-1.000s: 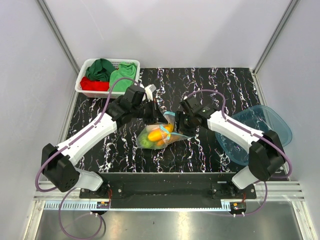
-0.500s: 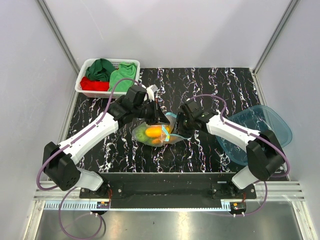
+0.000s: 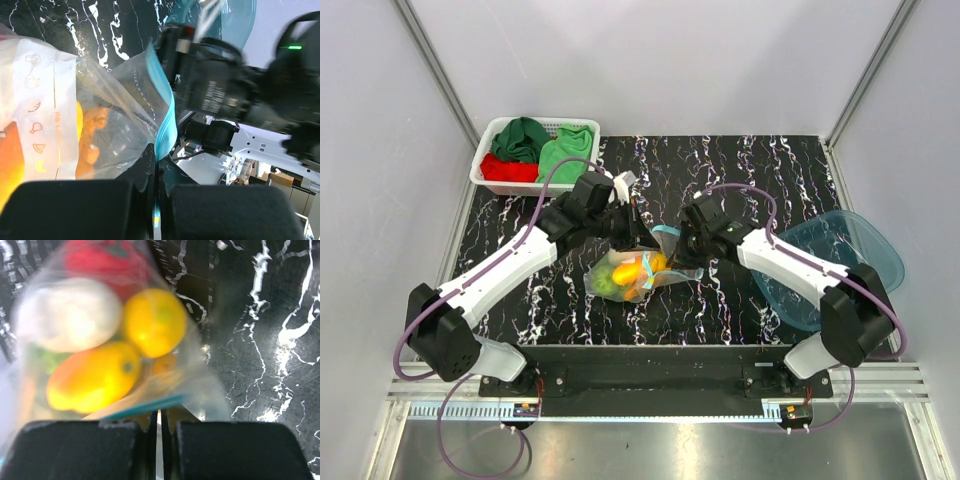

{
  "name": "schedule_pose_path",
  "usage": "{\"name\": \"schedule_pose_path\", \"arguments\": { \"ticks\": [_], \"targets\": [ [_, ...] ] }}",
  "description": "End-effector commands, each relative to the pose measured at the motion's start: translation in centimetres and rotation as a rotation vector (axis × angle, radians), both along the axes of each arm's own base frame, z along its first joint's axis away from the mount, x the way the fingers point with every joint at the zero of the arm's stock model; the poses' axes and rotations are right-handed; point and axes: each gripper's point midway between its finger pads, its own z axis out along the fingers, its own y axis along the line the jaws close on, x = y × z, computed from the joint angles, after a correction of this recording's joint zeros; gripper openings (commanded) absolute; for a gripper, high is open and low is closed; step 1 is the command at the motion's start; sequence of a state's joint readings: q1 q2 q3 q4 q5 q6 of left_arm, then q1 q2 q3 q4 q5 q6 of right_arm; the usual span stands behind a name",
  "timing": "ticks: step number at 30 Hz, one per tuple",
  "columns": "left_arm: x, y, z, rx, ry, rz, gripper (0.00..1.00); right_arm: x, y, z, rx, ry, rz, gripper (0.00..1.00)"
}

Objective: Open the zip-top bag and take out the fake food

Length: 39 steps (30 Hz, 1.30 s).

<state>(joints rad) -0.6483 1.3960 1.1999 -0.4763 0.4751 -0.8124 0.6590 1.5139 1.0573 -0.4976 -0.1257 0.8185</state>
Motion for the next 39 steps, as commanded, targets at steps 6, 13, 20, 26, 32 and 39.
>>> {"name": "schedule_pose_path", "arguments": {
  "ticks": [6,13,20,26,32,39],
  "targets": [
    [0.0,-1.6,3.2,-0.113,-0.055,-0.056,0.00,-0.1,0.4,7.8,0.135,-0.098,0.003,0.00],
    [0.4,-1.5,1.8,-0.079,-0.030,-0.036,0.00,0.6,-0.8,12.0,0.087,-0.190,0.025,0.00],
    [0.3,-0.7,0.2,-0.019,-0.013,-0.016,0.00,0.8,-4.4,15.9,-0.060,-0.324,0.018,0.00],
    [0.3,-0.6,0.6,-0.024,-0.026,-0.023,0.00,-1.1,-4.1,13.7,-0.044,-0.205,0.045,0.00],
    [0.3,-1.1,1.0,-0.046,-0.016,-0.036,0.00,-0.3,-2.6,9.2,0.011,-0.113,0.013,0.00],
    [0.1,-1.3,0.8,-0.049,-0.006,-0.044,0.00,2.1,-2.5,6.4,0.005,-0.070,0.050,0.19]
  ]
}}
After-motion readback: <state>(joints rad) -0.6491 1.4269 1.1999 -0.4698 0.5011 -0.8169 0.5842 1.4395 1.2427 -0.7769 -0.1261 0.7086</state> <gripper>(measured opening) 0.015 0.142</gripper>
